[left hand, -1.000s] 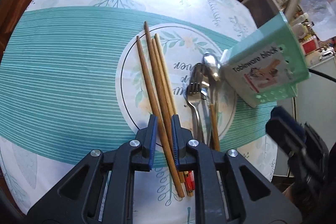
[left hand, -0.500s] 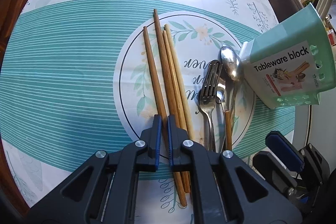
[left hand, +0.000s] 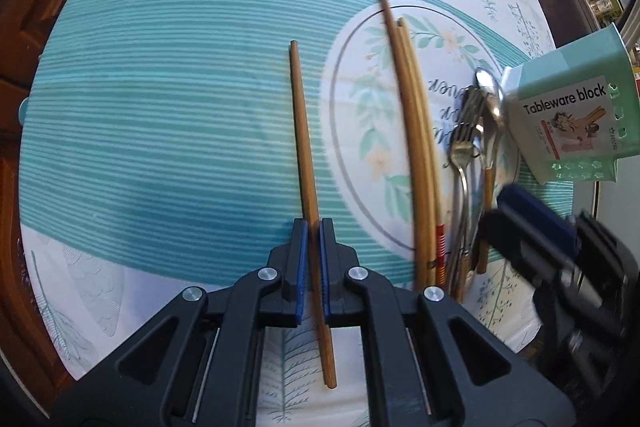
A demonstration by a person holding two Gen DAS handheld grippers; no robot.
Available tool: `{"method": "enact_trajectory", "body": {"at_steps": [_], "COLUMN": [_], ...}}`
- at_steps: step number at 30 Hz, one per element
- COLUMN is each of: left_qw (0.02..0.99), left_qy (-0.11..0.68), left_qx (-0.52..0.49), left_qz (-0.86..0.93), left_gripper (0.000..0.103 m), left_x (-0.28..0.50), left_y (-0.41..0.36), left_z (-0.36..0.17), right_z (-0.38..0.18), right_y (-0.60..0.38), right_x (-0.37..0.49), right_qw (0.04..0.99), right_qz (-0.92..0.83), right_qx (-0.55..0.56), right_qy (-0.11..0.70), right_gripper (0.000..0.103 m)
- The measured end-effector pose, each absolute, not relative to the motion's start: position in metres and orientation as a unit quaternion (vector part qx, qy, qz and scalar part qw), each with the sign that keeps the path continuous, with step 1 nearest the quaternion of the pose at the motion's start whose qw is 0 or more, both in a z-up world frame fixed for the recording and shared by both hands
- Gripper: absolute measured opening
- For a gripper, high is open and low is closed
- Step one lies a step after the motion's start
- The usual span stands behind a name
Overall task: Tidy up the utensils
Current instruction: 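Grasp the brown chopstick with the left tool while the right tool grasps another chopstick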
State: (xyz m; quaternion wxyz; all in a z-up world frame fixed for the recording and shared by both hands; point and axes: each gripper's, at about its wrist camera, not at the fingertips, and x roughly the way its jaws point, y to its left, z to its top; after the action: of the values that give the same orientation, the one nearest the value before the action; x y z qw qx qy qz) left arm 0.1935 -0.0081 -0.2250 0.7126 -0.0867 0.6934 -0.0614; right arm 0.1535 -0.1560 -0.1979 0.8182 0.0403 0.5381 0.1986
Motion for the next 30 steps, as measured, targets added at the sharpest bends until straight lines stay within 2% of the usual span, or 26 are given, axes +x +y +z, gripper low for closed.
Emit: {"method": "enact_trajectory", "body": {"at_steps": [9, 20, 24, 28, 30], "left_qw": [0.704, 0.704, 0.704, 0.704, 0.705], "left_qy": [0.7, 0.697, 0.697, 0.7, 0.699], "left_qx": [-0.099, -0.106, -0.1, -0.083, -0.079], "left_qz": [-0.07, -0.086, -0.087, -0.09, -0.093], "left_gripper": [0.004, 0.004, 0.004, 0.005, 0.004], "left_x": [0.178, 0.169, 0.168, 0.167, 0.167], "left_y": [0.025, 0.032, 0.031, 0.026, 0.024], "left_z": [-0.229, -0.226, -0.225, -0.224, -0.224], "right_z": [-0.229, -0.249, -0.248, -0.248, -0.247], "right_y": [-0.139, -0.118, -0.107, -0.086, -0.082], "right_x": [0.209, 0.22, 0.225, 0.222, 0.221], "right_qw": [0.756, 0.739, 0.745, 0.745, 0.744], "right_qz": [0.163, 0.118, 0.097, 0.073, 0.074], "right_qx": [0.089, 0.046, -0.001, -0.087, -0.103], "right_qy": [0.628, 0.661, 0.66, 0.657, 0.656], "right_gripper": [0.022, 0.022, 0.019, 0.008, 0.006]}}
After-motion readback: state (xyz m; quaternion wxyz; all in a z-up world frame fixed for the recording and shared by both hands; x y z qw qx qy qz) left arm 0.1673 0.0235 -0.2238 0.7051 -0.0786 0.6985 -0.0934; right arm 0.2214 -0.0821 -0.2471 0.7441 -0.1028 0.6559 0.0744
